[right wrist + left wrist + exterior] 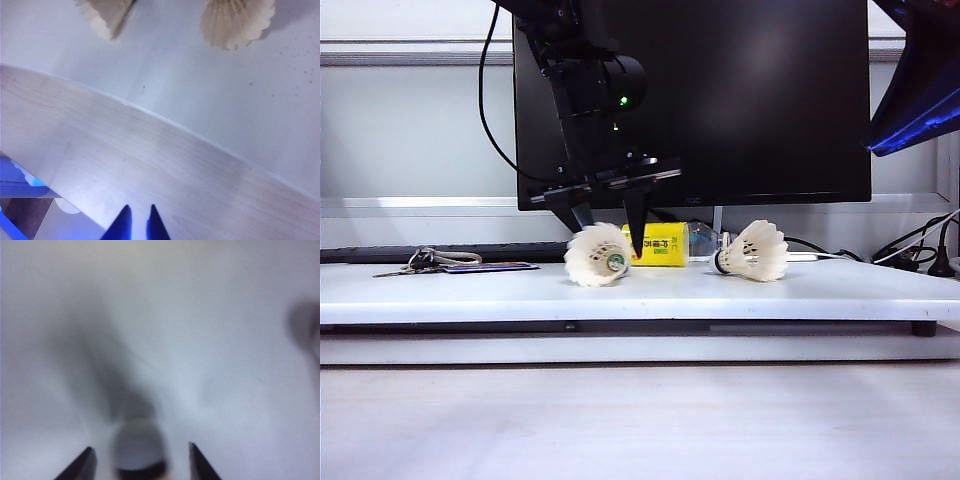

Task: Stack the badminton balls on the table vertically.

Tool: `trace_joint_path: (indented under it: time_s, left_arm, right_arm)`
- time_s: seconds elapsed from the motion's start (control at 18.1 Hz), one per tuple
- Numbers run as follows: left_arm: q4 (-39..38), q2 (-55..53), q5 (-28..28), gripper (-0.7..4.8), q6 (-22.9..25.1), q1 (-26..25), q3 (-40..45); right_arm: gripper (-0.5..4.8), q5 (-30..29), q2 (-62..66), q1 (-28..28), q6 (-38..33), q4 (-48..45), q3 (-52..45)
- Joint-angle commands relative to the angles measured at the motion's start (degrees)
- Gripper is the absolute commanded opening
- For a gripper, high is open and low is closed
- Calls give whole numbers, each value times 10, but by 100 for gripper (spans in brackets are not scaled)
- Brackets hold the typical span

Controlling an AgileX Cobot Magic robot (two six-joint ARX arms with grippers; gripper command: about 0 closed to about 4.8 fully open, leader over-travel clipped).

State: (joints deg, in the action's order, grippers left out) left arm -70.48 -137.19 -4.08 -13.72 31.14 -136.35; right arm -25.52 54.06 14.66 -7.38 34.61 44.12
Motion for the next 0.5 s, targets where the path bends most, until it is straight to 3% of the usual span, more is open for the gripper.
trace_joint_path:
  time_s: [0.06,0.5]
  left_arm:
    - [-6,4,31,250,16,1,-1]
    - [-2,4,25,250,17,1,-1]
  right_arm:
    - [53,0,0,0,4,-3,3]
    - [53,0,0,0,5,-5,3]
